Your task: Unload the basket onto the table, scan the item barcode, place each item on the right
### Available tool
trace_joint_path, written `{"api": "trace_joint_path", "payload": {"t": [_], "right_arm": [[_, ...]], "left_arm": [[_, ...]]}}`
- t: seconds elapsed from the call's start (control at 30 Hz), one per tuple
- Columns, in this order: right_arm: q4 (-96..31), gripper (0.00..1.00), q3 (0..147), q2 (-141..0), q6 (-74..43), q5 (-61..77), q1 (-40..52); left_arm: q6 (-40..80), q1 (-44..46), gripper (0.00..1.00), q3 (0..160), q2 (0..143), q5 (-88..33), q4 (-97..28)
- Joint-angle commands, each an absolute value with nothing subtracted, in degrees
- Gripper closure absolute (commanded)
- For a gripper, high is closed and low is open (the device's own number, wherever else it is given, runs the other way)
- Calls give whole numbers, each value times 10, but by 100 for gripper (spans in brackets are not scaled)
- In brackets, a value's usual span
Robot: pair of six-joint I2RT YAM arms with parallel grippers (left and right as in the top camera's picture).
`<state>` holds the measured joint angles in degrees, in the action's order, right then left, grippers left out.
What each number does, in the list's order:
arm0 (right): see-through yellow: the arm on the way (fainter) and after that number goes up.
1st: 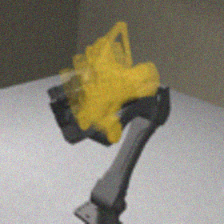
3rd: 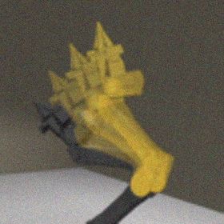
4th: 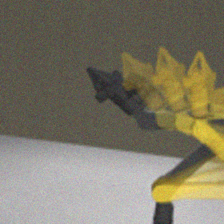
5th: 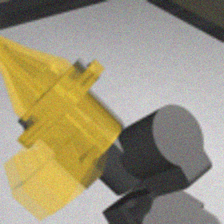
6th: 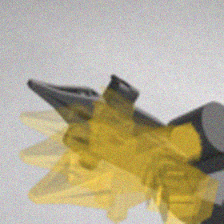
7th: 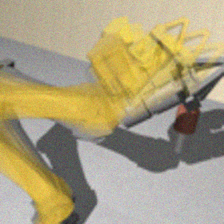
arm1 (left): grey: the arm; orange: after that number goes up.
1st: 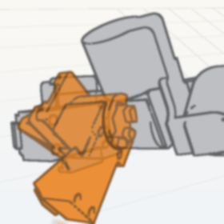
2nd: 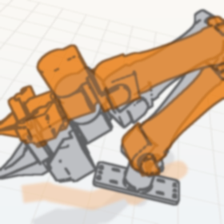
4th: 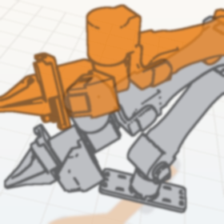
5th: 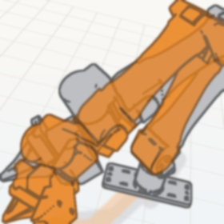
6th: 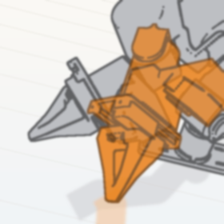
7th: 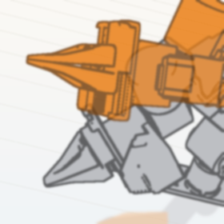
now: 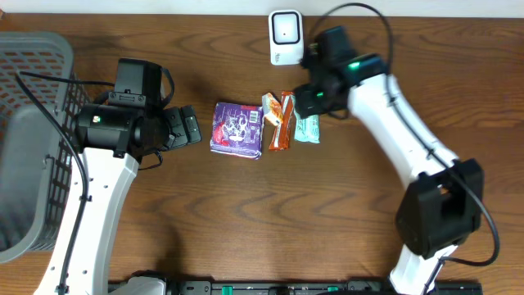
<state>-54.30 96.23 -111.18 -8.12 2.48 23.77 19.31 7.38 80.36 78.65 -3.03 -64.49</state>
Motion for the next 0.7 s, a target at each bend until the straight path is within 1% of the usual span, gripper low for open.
{"api": "trace_joint_path", "payload": {"t": [0.0,0.07,0.37,0.53,0.6,0.67], "right_arm": [[-542,35,948,-1155,-147,-201,294],[-543,36,945,-1179,-174,-242,312],[-528,38,944,-1239,-184,-223,323],[-500,41,940,-1269,-182,-221,322],[-498,44,940,-1280,-182,-219,318],[-497,50,940,-1293,-184,-216,314]], "left_arm": [[192,72,2,807,787,-25,-647],[192,72,2,807,787,-25,-647],[192,72,2,807,787,-25,-647],[192,72,2,807,787,-25,-647],[192,72,2,807,787,-25,-647],[192,72,2,807,787,-25,-647]]}}
